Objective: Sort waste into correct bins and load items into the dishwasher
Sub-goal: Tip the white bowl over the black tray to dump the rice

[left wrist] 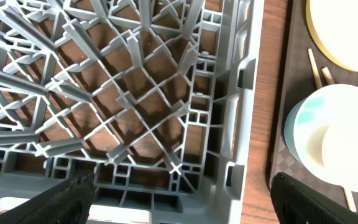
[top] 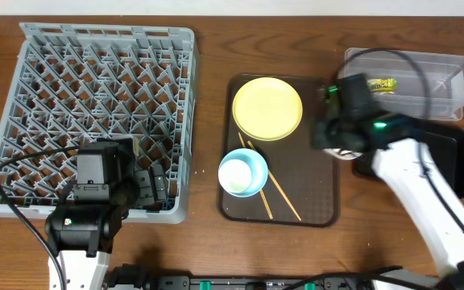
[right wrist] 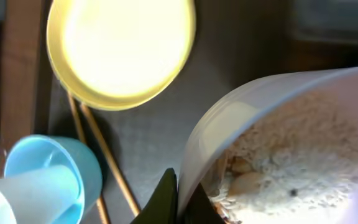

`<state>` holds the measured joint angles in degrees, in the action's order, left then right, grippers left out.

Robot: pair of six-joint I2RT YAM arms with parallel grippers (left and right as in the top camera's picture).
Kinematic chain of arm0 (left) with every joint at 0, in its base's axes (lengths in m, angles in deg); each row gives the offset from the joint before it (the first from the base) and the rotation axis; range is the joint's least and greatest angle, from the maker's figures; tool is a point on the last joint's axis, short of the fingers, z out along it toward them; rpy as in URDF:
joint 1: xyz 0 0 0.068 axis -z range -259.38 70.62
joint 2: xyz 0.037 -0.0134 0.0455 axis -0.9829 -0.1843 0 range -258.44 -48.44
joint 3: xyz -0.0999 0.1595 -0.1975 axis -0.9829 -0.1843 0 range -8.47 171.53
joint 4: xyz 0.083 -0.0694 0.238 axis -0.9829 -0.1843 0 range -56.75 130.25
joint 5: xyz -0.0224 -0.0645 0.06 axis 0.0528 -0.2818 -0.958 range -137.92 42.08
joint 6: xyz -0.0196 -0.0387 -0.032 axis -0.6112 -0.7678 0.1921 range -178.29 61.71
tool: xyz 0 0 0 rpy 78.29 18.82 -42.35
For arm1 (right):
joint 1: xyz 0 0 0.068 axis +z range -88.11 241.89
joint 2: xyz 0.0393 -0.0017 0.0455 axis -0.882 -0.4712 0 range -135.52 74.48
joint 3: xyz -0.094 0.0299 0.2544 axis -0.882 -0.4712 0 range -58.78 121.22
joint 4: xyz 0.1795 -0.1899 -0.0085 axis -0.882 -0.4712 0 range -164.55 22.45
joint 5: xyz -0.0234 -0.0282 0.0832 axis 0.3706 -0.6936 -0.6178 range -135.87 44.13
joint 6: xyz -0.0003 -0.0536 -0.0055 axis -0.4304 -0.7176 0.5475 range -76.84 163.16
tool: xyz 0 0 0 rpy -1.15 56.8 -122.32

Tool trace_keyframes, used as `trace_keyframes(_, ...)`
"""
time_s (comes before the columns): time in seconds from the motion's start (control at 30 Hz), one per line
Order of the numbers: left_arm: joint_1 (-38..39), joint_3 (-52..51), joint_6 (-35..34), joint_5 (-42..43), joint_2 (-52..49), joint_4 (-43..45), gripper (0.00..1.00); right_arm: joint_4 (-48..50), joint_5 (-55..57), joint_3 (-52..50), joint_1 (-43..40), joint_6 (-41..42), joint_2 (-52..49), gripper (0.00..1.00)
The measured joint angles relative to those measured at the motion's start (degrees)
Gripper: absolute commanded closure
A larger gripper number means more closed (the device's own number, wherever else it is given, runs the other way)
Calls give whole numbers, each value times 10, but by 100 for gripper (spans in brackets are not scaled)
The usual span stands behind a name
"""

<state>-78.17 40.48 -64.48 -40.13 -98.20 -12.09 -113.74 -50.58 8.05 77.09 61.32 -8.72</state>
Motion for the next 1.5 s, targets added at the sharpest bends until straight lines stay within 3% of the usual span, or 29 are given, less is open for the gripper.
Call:
trace_keyframes(0.3, 0, 0, 0, 0, 0, 0, 8, -7, -159, 0, -191, -69, -28, 99)
trace_keyframes(0.47, 0, 0, 0, 0, 0, 0, 8, -7, -260, 0, -257, -111, -82, 99)
trace_keyframes(0.87, 0, 0, 0, 0, 0, 0, 8, 7, -506, 0, -365, -183, -209, 99)
trace_keyframes(1.2, 0, 0, 0, 0, 0, 0, 8, 9, -688, 0, -453, -194, -225, 99)
trace_keyframes(1.5, 0, 0, 0, 0, 0, 0, 8, 5, -787, 0, -486, -185, -225, 99)
